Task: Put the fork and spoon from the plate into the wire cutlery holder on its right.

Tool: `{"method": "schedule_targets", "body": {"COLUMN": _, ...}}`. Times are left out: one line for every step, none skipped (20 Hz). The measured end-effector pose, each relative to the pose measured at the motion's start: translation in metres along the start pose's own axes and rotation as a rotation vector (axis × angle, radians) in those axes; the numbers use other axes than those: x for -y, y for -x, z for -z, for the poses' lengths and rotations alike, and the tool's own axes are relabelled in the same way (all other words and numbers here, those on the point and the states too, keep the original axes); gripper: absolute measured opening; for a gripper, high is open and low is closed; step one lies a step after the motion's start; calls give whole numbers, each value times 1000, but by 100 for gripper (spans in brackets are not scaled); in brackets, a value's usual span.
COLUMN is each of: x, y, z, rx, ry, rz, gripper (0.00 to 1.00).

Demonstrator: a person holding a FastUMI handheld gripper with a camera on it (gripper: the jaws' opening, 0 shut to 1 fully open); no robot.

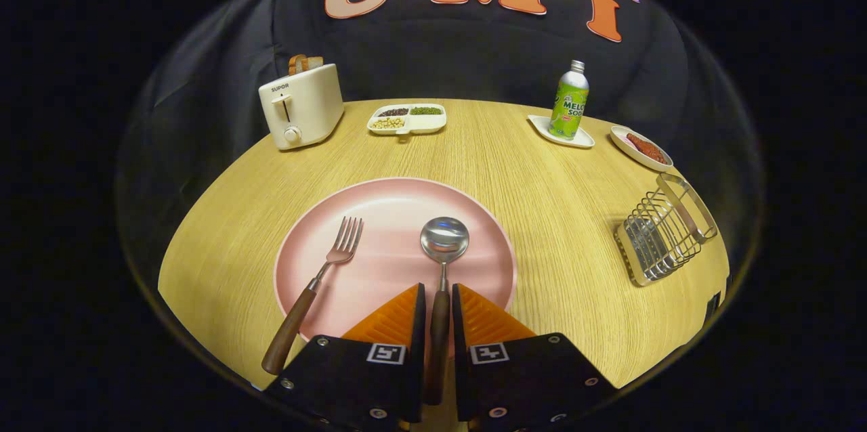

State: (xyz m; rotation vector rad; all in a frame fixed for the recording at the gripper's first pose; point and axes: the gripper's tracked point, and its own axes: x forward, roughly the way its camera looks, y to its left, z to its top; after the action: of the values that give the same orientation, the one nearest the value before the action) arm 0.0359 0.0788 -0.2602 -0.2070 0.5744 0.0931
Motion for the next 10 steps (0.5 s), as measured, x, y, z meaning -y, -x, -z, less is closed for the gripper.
{"method": "schedule_targets", "body": {"x": 2, "y": 1, "z": -2, "rx": -13, "ry": 2, "rz": 1, "gripper": 10}}
{"method": "schedule_targets", "body": {"x": 1, "y": 6, "z": -8, "rx": -9, "ry": -1, "rz": -9, "gripper": 5}}
{"method": "schedule_targets", "body": {"x": -1, "y": 14, "z": -17, "rx": 4, "ry": -1, "rz": -21, "gripper": 3}}
{"method": "schedule_targets", "body": {"x": -1, "y": 20, "z": -28, "rx": 24, "ry": -4, "rz": -22, "gripper": 3}}
{"method": "schedule_targets", "body": {"x": 1, "y": 26, "z": -35, "rx": 31, "ry": -2, "rz": -26, "gripper": 2}}
{"method": "schedule_targets", "body": {"x": 2, "y": 34, "z": -41, "rx": 29, "ry": -1, "rz": -34, "gripper": 2}}
{"method": "schedule_targets", "body": {"x": 5, "y": 44, "z": -49, "rx": 41, "ry": -7, "rz": -43, "gripper": 2}}
{"method": "schedule_targets", "body": {"x": 8, "y": 54, "z": -58, "rx": 52, "ry": -6, "rz": -56, "gripper": 3}}
{"method": "schedule_targets", "body": {"x": 12, "y": 62, "z": -68, "rx": 68, "ry": -3, "rz": -65, "gripper": 2}}
{"method": "schedule_targets", "body": {"x": 17, "y": 70, "z": -74, "rx": 68, "ry": 4, "rz": -71, "gripper": 2}}
